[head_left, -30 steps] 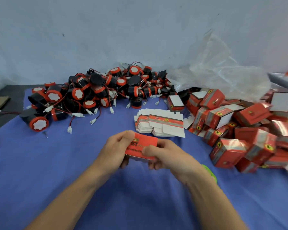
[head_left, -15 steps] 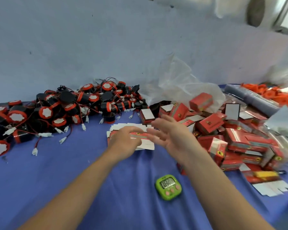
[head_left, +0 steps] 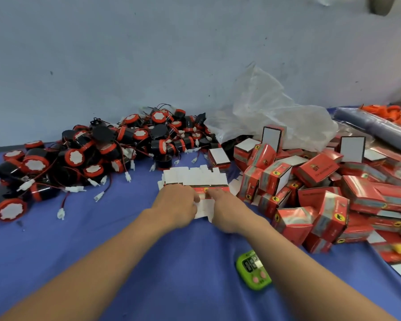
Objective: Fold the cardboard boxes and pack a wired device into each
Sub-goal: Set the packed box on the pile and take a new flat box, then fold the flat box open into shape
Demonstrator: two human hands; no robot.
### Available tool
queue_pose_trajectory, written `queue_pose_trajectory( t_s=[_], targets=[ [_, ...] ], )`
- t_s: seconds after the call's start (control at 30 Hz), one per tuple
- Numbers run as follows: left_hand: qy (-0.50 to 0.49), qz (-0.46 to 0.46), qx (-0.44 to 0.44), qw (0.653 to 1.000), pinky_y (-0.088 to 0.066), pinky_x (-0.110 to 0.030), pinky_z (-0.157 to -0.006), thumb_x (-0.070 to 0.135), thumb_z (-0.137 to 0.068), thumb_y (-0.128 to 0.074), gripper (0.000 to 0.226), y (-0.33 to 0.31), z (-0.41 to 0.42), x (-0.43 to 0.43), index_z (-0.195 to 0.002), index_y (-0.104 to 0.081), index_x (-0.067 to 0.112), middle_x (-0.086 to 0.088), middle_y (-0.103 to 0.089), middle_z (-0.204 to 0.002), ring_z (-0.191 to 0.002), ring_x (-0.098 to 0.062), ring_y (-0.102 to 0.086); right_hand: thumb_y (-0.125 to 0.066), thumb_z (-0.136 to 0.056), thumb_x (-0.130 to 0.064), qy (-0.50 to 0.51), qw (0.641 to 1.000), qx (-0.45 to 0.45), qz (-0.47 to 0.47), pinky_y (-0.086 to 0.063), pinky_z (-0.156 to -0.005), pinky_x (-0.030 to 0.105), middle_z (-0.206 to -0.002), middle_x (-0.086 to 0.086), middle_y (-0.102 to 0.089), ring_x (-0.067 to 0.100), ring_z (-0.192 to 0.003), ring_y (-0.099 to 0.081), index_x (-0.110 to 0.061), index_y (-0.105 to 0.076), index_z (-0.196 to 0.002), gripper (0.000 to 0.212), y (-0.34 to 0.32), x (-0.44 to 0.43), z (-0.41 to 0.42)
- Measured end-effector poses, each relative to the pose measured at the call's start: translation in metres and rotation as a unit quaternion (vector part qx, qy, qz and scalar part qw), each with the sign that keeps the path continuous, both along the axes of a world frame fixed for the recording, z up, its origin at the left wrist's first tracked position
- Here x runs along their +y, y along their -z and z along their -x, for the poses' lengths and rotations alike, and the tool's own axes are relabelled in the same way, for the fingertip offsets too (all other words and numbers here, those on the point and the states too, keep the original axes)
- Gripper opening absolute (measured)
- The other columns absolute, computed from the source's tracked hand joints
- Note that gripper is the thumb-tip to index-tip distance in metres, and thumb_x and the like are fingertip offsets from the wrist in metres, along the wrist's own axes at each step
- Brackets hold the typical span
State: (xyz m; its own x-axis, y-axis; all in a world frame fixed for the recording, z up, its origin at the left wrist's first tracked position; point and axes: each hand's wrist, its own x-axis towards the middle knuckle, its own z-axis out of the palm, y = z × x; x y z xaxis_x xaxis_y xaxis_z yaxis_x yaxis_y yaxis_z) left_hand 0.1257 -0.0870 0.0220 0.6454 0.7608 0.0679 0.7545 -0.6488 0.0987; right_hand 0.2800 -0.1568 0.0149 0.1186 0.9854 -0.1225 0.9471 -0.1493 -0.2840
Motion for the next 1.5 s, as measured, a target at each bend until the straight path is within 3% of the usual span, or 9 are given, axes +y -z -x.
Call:
queue_pose_trajectory(
  t_s=[0.3,0.43,0.57,0.7,0.87,1.03,1.17,1.27,1.5],
  targets=[
    [-0.097,0.164,-0.348,0.918,-0.050,-0.026,-0.092,0.010,-0.085,-0.067,0.065,0.018,0.042,0.005,-0.144,-0.057,0.033,0.014,-0.066,-0.129,-0.115,-0.012,-0.064,-0.051,-0.085,0.004,0.047,0.994,0.000,-0.099,-0.051,-0.079,0.036,-0.110,0.010,-0.073,0.036,-0.105,-0.068,-0.024,-0.072,-0.118,0.048,-0.027,-0.017,-0.001],
    [-0.119,0.231,-0.509,0.821,-0.053,-0.025,-0.096,0.007,-0.092,-0.072,0.047,0.016,0.062,0.000,-0.124,-0.063,0.039,0.030,-0.069,-0.117,-0.113,0.008,-0.063,-0.047,-0.087,0.006,0.151,0.890,0.265,-0.338,-0.051,-0.070,0.025,-0.087,-0.012,-0.073,0.004,-0.079,-0.066,-0.031,-0.076,-0.103,0.049,-0.041,-0.031,0.024],
    [-0.141,0.325,-0.615,0.704,-0.058,-0.028,-0.081,0.022,-0.103,-0.060,0.022,0.004,0.086,-0.002,-0.121,-0.070,0.028,0.013,-0.077,-0.109,-0.100,-0.004,-0.073,-0.046,-0.088,0.016,0.127,0.776,0.560,-0.262,-0.060,-0.081,0.059,-0.080,0.018,-0.072,0.028,-0.080,-0.065,-0.020,-0.081,-0.100,0.052,-0.031,-0.032,0.072],
    [-0.176,0.402,-0.688,0.578,-0.063,-0.033,-0.068,0.019,-0.106,-0.054,0.023,0.015,0.128,-0.007,-0.111,-0.075,0.011,-0.010,-0.079,-0.104,-0.085,-0.021,-0.076,-0.050,-0.090,0.011,0.157,0.731,0.643,-0.167,-0.062,-0.084,0.051,-0.095,0.022,-0.077,0.032,-0.085,-0.073,-0.018,-0.082,-0.096,0.043,0.007,-0.028,0.109],
    [-0.247,0.303,-0.686,0.614,-0.060,-0.028,-0.058,0.018,-0.104,-0.057,0.024,0.036,0.156,-0.002,-0.095,-0.079,0.017,-0.008,-0.080,-0.091,-0.073,-0.015,-0.075,-0.060,-0.084,-0.007,0.135,0.825,0.523,-0.165,-0.059,-0.073,0.043,-0.084,0.001,-0.078,0.016,-0.074,-0.067,-0.033,-0.079,-0.093,0.033,0.030,-0.018,0.134],
    [-0.244,0.336,-0.715,0.562,-0.056,-0.026,-0.051,0.018,-0.098,-0.060,0.031,0.039,0.167,-0.004,-0.079,-0.085,0.017,-0.007,-0.078,-0.081,-0.067,-0.016,-0.073,-0.070,-0.089,-0.012,0.123,0.854,0.445,-0.241,-0.051,-0.065,0.009,-0.091,-0.029,-0.073,-0.006,-0.087,-0.068,-0.049,-0.071,-0.099,0.038,0.038,-0.023,0.133],
    [-0.198,0.370,-0.690,0.590,-0.054,-0.058,-0.101,0.017,-0.090,-0.068,0.026,0.033,0.163,-0.012,-0.110,-0.079,0.003,-0.026,-0.073,-0.118,-0.110,-0.044,-0.068,-0.083,-0.082,-0.016,0.137,0.843,0.285,-0.436,-0.035,-0.082,-0.005,-0.101,-0.032,-0.055,-0.009,-0.097,-0.056,-0.046,-0.062,-0.113,0.048,0.034,-0.034,0.139],
    [-0.151,0.349,-0.697,0.608,-0.047,-0.057,-0.105,0.020,-0.073,-0.076,0.041,0.024,0.158,-0.019,-0.109,-0.078,0.000,-0.026,-0.072,-0.119,-0.112,-0.041,-0.067,-0.087,-0.072,-0.016,0.056,0.854,0.166,-0.489,-0.040,-0.084,0.011,-0.104,-0.030,-0.053,0.009,-0.098,-0.052,-0.040,-0.057,-0.118,0.060,0.028,-0.036,0.145],
    [-0.003,0.167,-0.476,0.863,-0.062,-0.049,-0.084,0.010,-0.083,-0.079,0.024,-0.010,0.147,-0.029,-0.097,-0.085,0.029,0.007,-0.081,-0.096,-0.092,-0.022,-0.077,-0.082,-0.081,-0.010,-0.035,0.874,0.290,-0.388,-0.051,-0.092,0.018,-0.139,-0.028,-0.041,0.002,-0.122,-0.052,-0.053,-0.034,-0.149,0.093,0.035,-0.028,0.149]
  ],
)
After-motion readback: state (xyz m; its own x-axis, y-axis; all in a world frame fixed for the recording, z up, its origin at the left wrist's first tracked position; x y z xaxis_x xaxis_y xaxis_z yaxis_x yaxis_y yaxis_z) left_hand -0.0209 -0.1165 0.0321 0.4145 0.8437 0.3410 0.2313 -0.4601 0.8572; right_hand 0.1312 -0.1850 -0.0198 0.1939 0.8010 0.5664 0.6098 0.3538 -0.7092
